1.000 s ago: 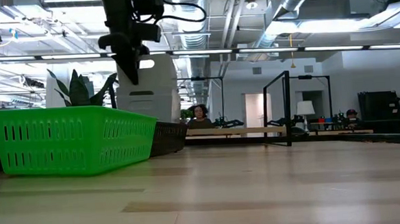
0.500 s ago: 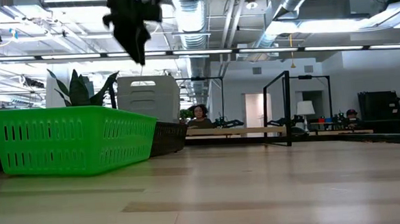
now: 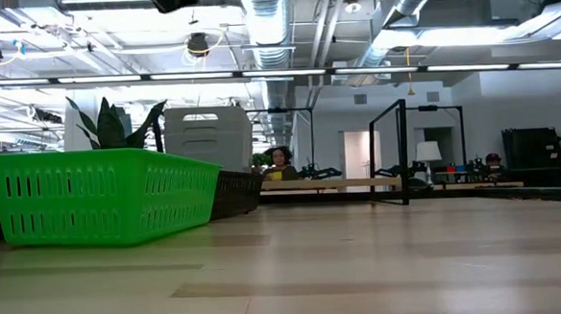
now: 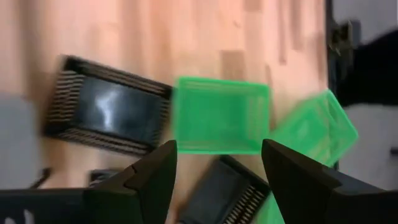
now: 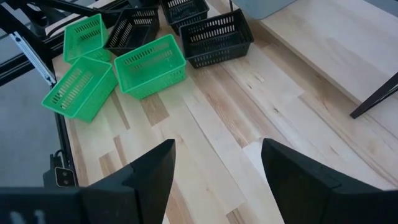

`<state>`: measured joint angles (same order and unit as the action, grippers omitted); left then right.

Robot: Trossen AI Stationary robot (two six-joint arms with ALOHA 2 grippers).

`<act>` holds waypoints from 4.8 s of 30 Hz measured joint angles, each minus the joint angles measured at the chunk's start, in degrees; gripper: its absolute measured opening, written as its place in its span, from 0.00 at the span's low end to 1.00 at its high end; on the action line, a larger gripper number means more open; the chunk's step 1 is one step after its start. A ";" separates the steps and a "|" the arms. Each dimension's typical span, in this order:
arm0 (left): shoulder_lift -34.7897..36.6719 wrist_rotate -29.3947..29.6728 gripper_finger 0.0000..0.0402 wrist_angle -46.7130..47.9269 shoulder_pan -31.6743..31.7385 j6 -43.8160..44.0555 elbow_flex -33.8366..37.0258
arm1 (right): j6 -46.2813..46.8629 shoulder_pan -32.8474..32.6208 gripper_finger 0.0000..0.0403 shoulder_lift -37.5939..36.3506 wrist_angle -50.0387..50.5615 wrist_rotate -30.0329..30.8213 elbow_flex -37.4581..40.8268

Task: Stack baskets on shelf by color
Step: Put the bottom left black bin on the shelf

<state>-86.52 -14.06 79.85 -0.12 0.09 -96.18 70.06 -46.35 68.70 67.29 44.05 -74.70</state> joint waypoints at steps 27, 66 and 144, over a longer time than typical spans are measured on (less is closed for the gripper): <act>-0.04 22.07 0.55 -16.31 -35.79 65.62 29.75 | -0.62 -0.02 0.66 0.01 -0.02 -0.04 0.00; -1.69 17.29 0.02 -33.21 -34.93 71.94 45.39 | -1.70 -0.15 0.66 -0.01 0.22 -0.31 0.00; -32.72 26.26 0.15 -29.81 17.02 -19.56 -4.92 | 1.05 0.00 0.66 0.01 0.22 1.05 -0.02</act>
<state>-119.24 12.20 50.04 16.90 -19.46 -101.10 71.11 -46.35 68.71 67.51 45.10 -74.72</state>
